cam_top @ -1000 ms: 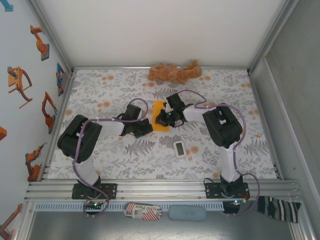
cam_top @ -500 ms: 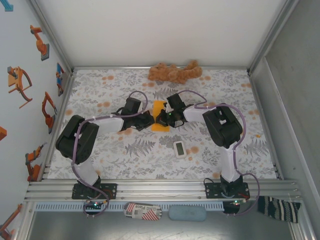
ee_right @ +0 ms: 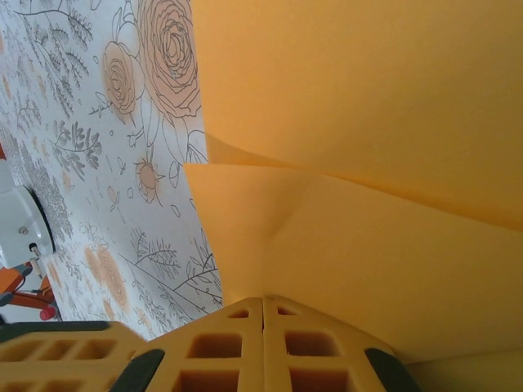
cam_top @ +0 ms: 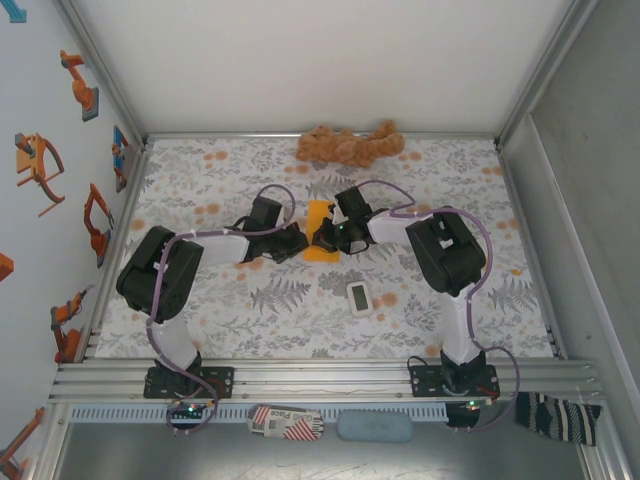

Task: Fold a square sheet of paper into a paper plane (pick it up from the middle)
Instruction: Fold the triangle a second time at the center of the table.

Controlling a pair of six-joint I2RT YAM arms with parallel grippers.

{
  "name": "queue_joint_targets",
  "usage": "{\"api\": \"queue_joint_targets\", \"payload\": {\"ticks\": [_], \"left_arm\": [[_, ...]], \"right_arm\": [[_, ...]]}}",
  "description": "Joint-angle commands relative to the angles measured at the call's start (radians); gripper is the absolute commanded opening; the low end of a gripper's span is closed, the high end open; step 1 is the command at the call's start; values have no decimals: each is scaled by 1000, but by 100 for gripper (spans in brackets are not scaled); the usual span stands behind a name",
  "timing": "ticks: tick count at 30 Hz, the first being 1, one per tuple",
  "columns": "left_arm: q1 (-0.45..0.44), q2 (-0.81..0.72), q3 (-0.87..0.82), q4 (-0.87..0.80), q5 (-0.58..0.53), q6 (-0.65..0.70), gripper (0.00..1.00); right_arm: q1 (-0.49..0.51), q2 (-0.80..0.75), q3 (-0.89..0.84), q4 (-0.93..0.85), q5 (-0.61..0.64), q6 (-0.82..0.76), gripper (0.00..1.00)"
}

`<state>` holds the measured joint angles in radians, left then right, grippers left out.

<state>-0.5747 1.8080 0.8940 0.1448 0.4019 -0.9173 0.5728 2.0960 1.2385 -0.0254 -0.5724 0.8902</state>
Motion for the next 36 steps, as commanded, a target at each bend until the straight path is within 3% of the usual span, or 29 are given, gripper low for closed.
{"api": "queue_joint_targets", "payload": {"ticks": [1, 22, 28, 36], "left_arm": [[-5, -21, -30, -14, -14, -20, 0], [-7, 66, 4, -50, 4, -6, 0], [-5, 59, -38, -88, -33, -7, 0], [-5, 61, -40, -78, -35, -17, 0]], "right_arm": [[5, 57, -36, -105, 97, 6, 0], [3, 44, -27, -104, 89, 0, 0], [-1, -45, 4, -87, 86, -72, 0], [-3, -53, -4, -35, 2, -109, 0]]}}
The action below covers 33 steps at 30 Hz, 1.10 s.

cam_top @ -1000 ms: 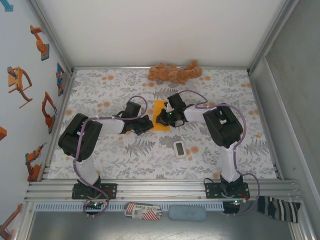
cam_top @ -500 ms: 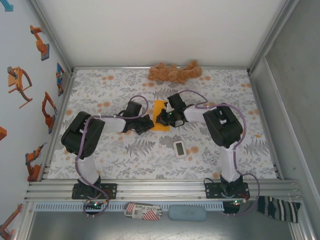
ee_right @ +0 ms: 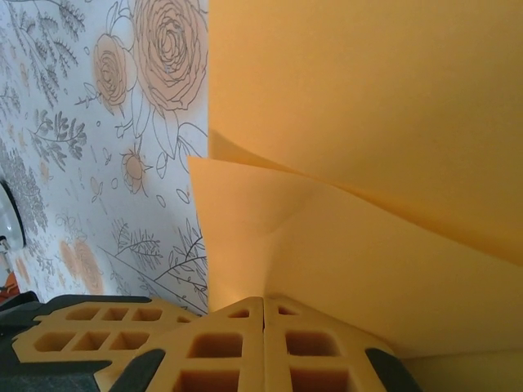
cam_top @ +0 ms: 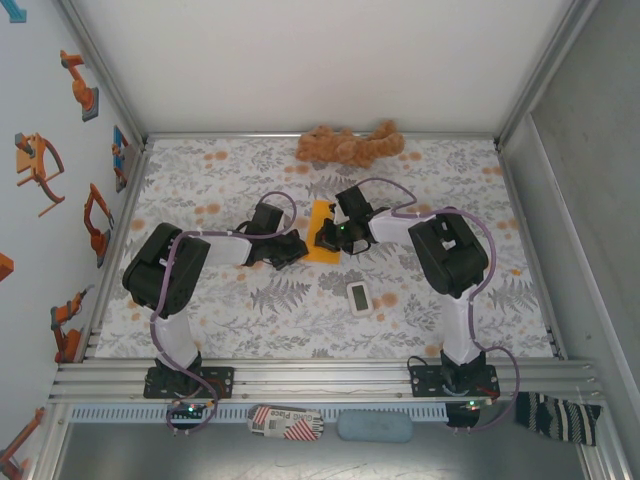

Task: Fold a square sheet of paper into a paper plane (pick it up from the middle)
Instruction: Fold the triangle a second time at the center of the table.

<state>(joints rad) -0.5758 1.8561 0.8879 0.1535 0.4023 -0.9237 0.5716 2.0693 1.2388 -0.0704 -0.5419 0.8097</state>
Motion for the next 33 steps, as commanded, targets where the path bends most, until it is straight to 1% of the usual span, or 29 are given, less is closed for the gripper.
{"api": "queue_joint_targets", "payload": {"ticks": [1, 6, 9, 12, 21, 24, 29, 32, 33], "left_arm": [[-4, 14, -32, -86, -33, -8, 0], [-4, 23, -29, -91, -30, -10, 0], [-3, 22, -30, -107, -36, -13, 0], [-4, 19, -30, -131, -51, -14, 0], [-2, 17, -50, -138, -57, -26, 0], [-2, 7, -37, -133, -46, -24, 0], [-6, -25, 47, -139, 15, -3, 0], [-11, -54, 111, -146, 33, 8, 5], [-12, -60, 129, -149, 31, 11, 9]], "right_arm": [[0, -26, -14, 21, -35, -26, 0], [4, -23, -11, 15, -58, -41, 0], [-2, -6, 3, -16, -36, -53, 0], [-30, 5, -13, -20, -17, -48, 0], [-223, -52, -83, -22, 8, -83, 0], [-258, -73, -80, -36, 18, -93, 0], [-261, -159, -97, -48, 41, -86, 0], [-256, -215, -144, -12, 38, -41, 0], [-252, -230, -161, 3, 35, -24, 3]]}}
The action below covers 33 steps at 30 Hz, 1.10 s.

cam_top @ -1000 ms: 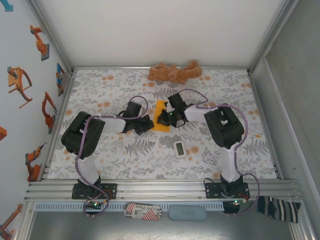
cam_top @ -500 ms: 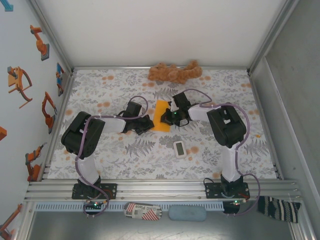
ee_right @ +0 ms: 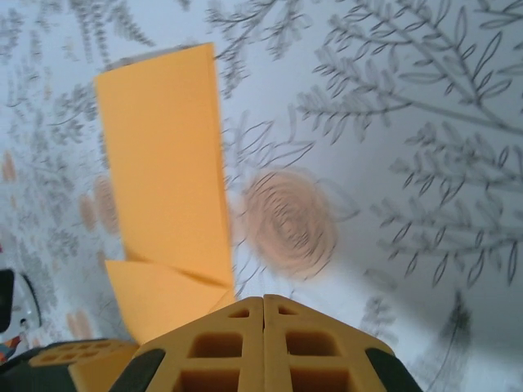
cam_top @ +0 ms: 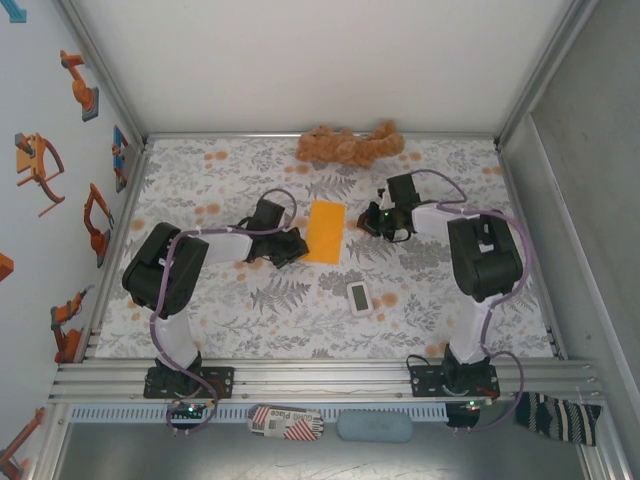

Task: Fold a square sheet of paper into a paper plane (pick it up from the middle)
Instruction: Fold the triangle a second time at the center of the table, then turn over the paper at the center of the table.

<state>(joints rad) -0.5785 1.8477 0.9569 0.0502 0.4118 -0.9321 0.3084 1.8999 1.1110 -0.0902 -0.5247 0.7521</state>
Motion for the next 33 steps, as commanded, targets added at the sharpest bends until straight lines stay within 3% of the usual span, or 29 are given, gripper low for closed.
{"api": "queue_joint_targets", "payload": {"ticks": [1, 5, 12, 27, 33], "left_arm": [[-8, -52, 78, -51, 14, 22, 13], [-2, -17, 131, -94, -9, 53, 20], [24, 76, 205, -103, -23, 78, 22], [51, 166, 188, -99, -28, -18, 22], [57, 164, 153, -95, -38, -56, 22]], "right_arm": [[18, -69, -48, 33, 17, 51, 5], [52, -77, -84, 66, 14, 113, 15], [117, -50, -91, 119, 23, 178, 40], [170, 29, -70, 192, 27, 305, 46], [175, 33, -69, 228, 58, 358, 38]]}}
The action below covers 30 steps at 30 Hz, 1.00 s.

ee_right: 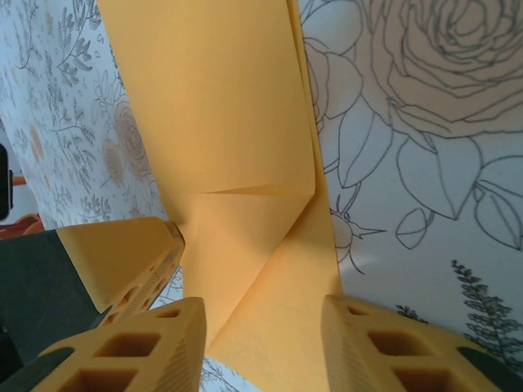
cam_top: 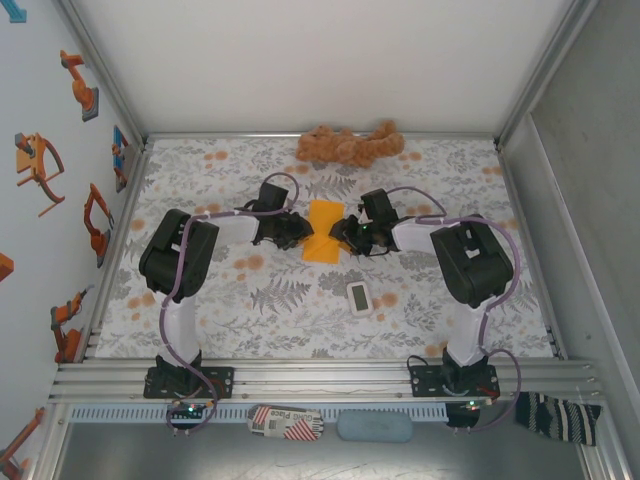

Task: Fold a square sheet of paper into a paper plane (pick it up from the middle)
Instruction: Turn over the paper at the center of the table.

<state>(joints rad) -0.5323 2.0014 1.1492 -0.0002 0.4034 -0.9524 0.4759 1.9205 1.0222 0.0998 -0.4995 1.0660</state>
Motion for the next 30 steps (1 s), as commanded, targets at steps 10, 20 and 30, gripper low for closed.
{"api": "queue_joint_targets", "payload": {"ticks": [10, 20, 30], "left_arm": [[15, 14, -56, -8, 4, -66, 22], [16, 11, -66, 3, 8, -72, 22], [19, 4, -71, 12, 14, -80, 22]], "right_arm": [[12, 53, 45, 43, 32, 74, 32], [13, 89, 78, 61, 18, 75, 24], [12, 87, 40, 187, -2, 116, 22]]}}
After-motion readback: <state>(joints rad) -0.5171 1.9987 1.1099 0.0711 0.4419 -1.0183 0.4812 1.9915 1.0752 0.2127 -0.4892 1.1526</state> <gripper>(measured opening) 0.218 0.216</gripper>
